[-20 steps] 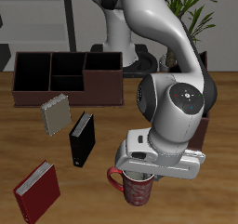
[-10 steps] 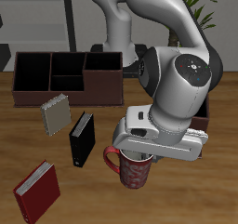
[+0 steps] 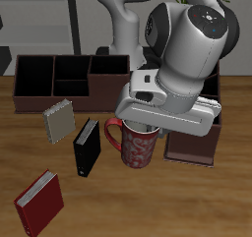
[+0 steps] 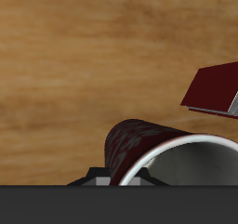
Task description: Place the red mug into the back desk caddy's right compartment
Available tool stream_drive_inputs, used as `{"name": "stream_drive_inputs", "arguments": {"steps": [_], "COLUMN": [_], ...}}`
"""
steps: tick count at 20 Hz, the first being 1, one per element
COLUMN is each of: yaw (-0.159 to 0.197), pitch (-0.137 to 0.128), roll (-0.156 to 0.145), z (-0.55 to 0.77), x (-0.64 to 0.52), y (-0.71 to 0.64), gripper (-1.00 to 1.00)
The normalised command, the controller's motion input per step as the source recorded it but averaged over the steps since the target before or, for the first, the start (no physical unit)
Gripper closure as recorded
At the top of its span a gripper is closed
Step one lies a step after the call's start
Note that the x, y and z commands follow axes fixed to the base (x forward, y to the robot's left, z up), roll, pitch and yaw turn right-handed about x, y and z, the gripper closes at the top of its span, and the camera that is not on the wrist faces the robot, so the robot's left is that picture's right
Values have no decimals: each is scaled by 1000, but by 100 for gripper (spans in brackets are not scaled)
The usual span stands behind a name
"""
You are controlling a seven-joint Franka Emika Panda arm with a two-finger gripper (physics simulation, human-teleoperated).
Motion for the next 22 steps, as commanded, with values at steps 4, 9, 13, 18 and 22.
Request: {"name": "stream_drive_inputs", "arguments": {"steps": [4, 9, 13, 18, 22], "yaw": [-14, -2, -1, 40, 15], "pitch": [-16, -53, -28, -48, -69], "roll": [-25, -21, -13, 16, -2], "z": [344, 386, 162, 74, 142], "x": [-310, -423, -493, -606, -603], "y": [-210, -250, -169, -71, -189], "gripper": [100, 100, 100, 100, 100]}}
